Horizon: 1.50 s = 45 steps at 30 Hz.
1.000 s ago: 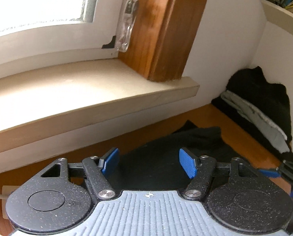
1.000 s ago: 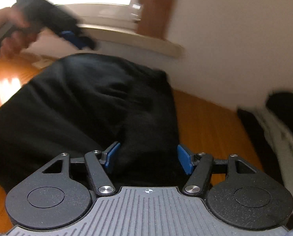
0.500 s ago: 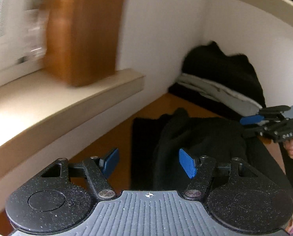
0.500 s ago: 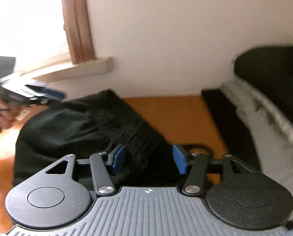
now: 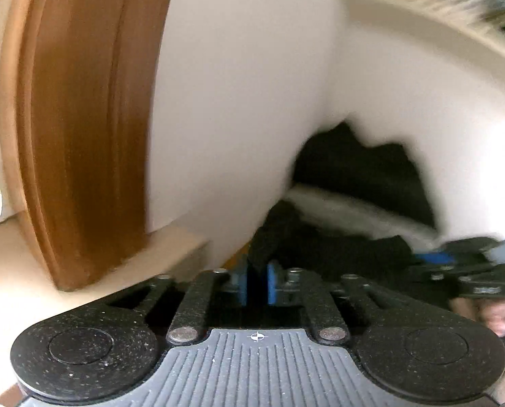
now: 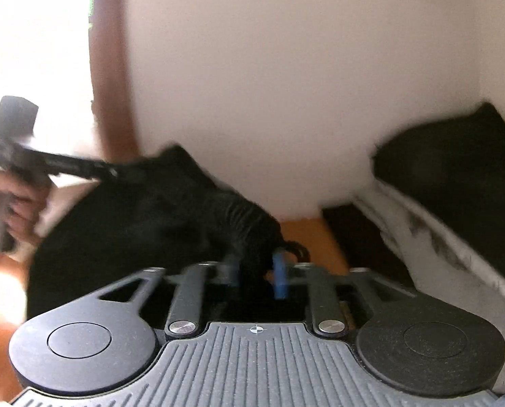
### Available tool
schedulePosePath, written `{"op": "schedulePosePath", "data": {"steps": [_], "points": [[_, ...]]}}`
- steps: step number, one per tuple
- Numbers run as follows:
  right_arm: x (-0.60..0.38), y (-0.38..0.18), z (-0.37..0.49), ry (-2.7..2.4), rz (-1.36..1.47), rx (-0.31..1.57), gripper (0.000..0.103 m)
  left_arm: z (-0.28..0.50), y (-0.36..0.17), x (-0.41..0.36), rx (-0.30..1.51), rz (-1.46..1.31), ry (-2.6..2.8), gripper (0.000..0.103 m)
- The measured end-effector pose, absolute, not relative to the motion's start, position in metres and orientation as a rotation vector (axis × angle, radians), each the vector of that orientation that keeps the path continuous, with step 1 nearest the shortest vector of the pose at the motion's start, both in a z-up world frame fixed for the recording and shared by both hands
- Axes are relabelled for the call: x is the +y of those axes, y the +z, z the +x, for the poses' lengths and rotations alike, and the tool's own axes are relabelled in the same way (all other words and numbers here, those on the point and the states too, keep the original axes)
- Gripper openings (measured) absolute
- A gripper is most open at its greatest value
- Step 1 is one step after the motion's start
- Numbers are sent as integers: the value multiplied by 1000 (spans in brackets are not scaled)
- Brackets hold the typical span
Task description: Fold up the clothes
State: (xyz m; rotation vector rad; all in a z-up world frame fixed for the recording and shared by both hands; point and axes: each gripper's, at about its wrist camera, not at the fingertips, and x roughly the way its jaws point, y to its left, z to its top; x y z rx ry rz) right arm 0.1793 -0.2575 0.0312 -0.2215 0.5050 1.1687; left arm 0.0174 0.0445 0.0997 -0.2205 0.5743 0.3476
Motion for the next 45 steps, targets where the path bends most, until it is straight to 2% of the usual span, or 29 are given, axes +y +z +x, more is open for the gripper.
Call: {"op": "schedulePosePath", "data": {"steps": [2, 3, 4, 5, 10, 14, 20, 22, 30, 32, 34, 35, 37, 39, 41, 45], "points": [[-251, 20, 175, 1115, -263, 537, 46, 23, 87, 43, 649, -181, 385, 42], [-252, 17, 171, 1098, -277, 542, 48, 15, 86, 37, 629, -161, 395, 47], [-257, 17, 164, 1094, -282, 532, 49, 6, 86, 31, 602, -140, 407, 60], [-262, 18, 158, 1090, -286, 522, 50, -3, 87, 27, 587, -135, 402, 66], [-293, 29, 115, 1109, -252, 513, 52, -49, 89, 16, 556, -171, 364, 74], [-309, 35, 85, 1124, -238, 534, 56, -76, 79, 12, 564, -194, 333, 74], [-324, 32, 55, 1100, -224, 594, 54, -104, 67, 19, 582, -273, 279, 63], [-331, 32, 46, 1101, -221, 609, 49, -108, 66, 20, 576, -288, 270, 61], [-346, 21, 17, 1114, -215, 639, 48, -109, 57, 15, 578, -285, 218, 37], [-343, 18, 15, 1114, -219, 648, 47, -109, 57, 14, 574, -287, 206, 27], [-340, 16, 13, 1115, -232, 647, 40, -110, 57, 13, 562, -285, 203, 16], [-340, 15, 13, 1117, -239, 647, 29, -110, 58, 12, 558, -276, 209, 10], [-343, 19, 11, 1118, -255, 630, 18, -111, 59, 11, 545, -257, 231, 5], [-350, 26, 5, 1101, -282, 599, 7, -113, 61, 12, 537, -261, 244, 4], [-358, 26, 5, 1059, -320, 591, 1, -113, 61, 14, 540, -271, 239, 4], [-376, 21, 13, 1001, -273, 596, 1, -110, 64, 15, 558, -268, 227, 5]]}}
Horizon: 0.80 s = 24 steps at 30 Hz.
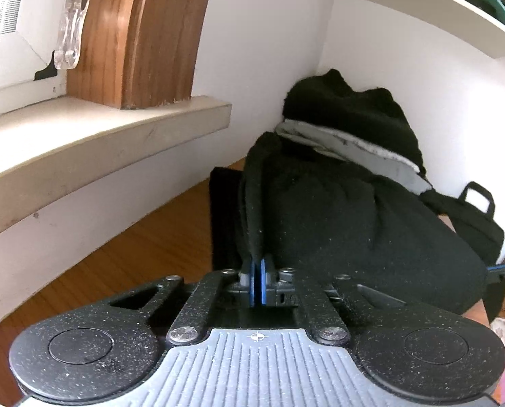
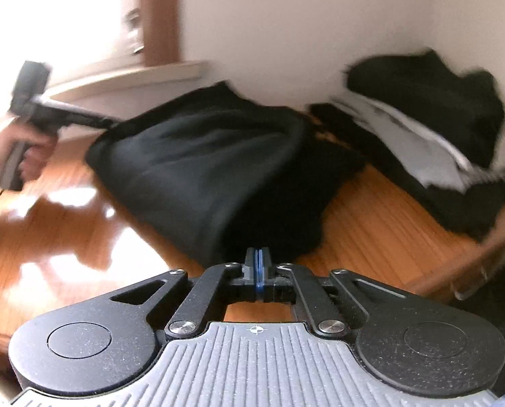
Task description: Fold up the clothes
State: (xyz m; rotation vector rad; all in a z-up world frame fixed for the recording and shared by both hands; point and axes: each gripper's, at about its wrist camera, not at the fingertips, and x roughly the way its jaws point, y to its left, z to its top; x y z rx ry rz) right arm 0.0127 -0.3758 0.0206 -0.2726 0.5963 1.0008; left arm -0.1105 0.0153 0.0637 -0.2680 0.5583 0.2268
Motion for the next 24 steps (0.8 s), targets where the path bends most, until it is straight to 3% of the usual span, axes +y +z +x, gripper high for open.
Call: {"op": "schedulePosePath", "data": {"steps": [3, 7, 10, 12, 16, 18, 21, 24], "points": [[-382, 24, 10, 1020, -204, 569, 3, -116, 72, 20, 544, -266, 251, 21], [-366, 26, -9, 1055, -237, 525, 7, -125, 84, 24, 518, -271, 267, 23], [-352, 28, -18, 1061, -245, 499, 19, -126, 92, 19, 506, -256, 256, 23], [-343, 29, -19, 1054, -237, 488, 34, -124, 92, 15, 513, -242, 240, 23], [-325, 25, -15, 1038, -272, 481, 41, -119, 87, 9, 543, -214, 233, 23], [-319, 18, -12, 1012, -297, 489, 52, -117, 82, 11, 557, -216, 242, 31], [-317, 7, -4, 999, -302, 514, 53, -116, 75, 12, 580, -201, 247, 31], [-321, -1, 2, 1035, -292, 546, 39, -114, 72, 12, 591, -207, 230, 29]]}}
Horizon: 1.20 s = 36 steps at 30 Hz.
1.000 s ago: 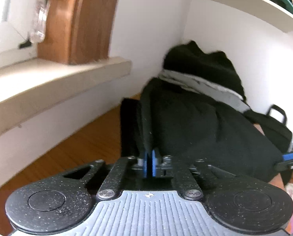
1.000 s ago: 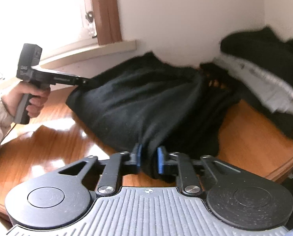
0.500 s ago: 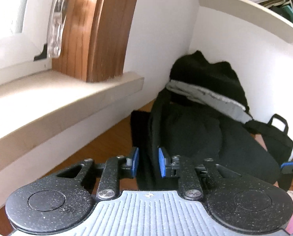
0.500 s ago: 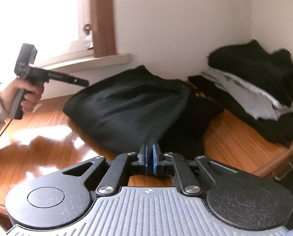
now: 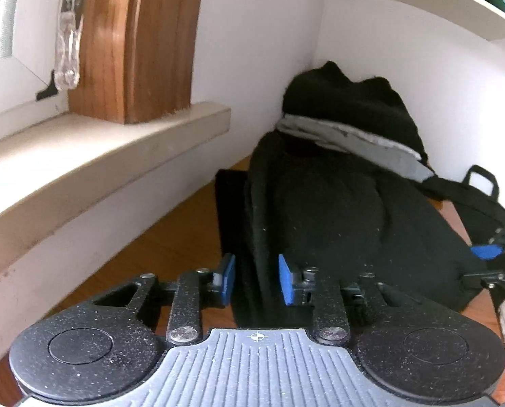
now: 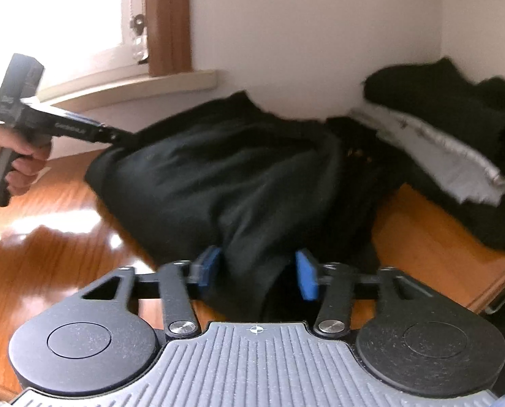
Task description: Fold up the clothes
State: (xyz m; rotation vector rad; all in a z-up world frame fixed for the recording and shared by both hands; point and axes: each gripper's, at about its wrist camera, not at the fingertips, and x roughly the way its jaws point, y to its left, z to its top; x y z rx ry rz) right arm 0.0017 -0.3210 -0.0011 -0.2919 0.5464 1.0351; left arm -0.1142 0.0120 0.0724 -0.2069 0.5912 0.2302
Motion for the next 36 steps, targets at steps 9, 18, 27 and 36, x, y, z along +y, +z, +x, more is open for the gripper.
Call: {"op": "schedulePosePath", "data": {"steps": [9, 18, 27, 36], "points": [[-334, 3, 8, 1015, -328, 534, 31, -107, 75, -10, 614, -151, 202, 24], [-335, 4, 8, 1006, -328, 540, 32, -100, 76, -30, 623, -97, 202, 23], [-341, 15, 5, 995, -325, 520, 32, -97, 79, -36, 628, -66, 222, 23], [-342, 36, 12, 967, -314, 453, 32, -97, 78, -37, 635, -51, 225, 23]]}}
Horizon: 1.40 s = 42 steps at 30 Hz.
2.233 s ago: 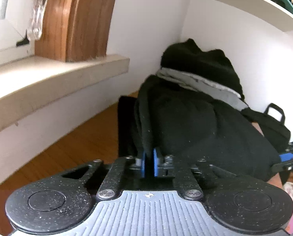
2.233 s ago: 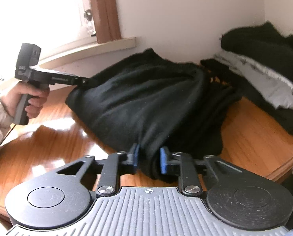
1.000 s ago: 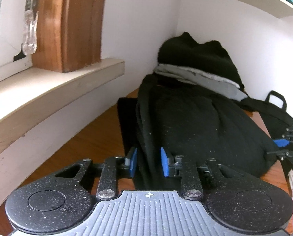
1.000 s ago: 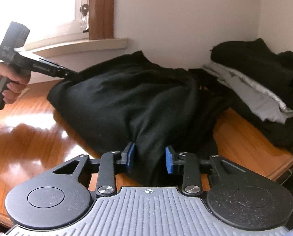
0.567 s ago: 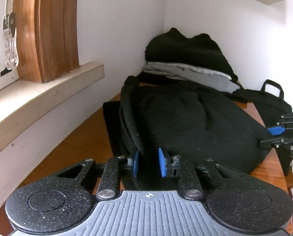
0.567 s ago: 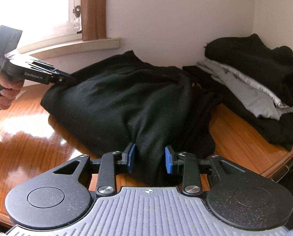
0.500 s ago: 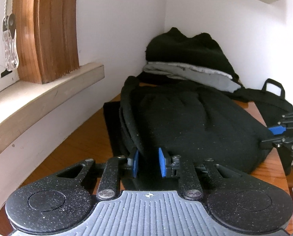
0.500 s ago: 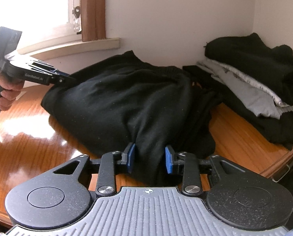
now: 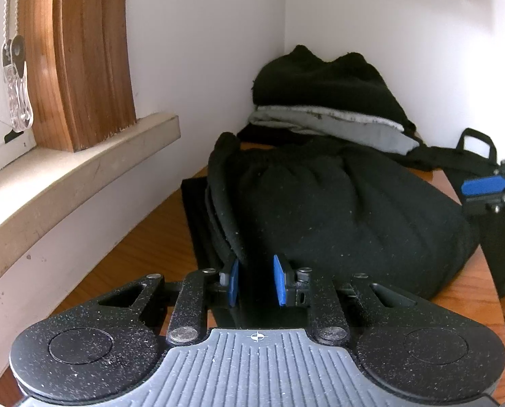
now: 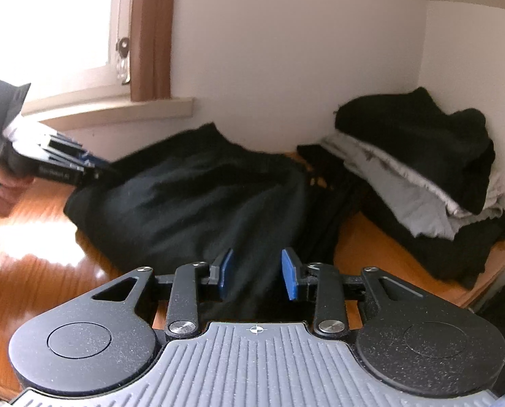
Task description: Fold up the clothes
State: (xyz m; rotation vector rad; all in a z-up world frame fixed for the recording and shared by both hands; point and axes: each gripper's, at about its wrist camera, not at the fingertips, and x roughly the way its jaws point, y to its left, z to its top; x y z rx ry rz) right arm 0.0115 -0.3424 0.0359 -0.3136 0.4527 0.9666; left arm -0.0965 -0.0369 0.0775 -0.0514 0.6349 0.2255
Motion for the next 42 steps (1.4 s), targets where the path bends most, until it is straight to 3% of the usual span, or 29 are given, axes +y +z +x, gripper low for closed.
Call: {"op": "schedulePosePath", "data": {"steps": [8, 12, 21, 23, 24, 36, 40, 42], "points": [[-329, 38, 6, 1011, -331, 443, 34, -97, 76, -37, 636, -51, 228, 23], [-321, 40, 14, 1028, -337, 445, 44, -99, 76, -34, 628, -61, 236, 25], [-308, 28, 65, 1053, -319, 497, 55, -103, 84, -16, 598, -126, 254, 25], [-308, 25, 82, 1048, -299, 518, 59, -101, 89, -13, 581, -127, 274, 42], [-308, 23, 90, 1046, -287, 528, 63, -98, 91, -11, 574, -128, 292, 43], [-297, 16, 133, 1084, -200, 547, 66, -34, 89, 24, 587, -194, 269, 43], [-278, 13, 151, 1093, -182, 592, 62, -12, 79, 38, 620, -180, 274, 39], [-268, 10, 161, 1102, -168, 628, 62, -4, 73, 43, 633, -205, 249, 31]]}}
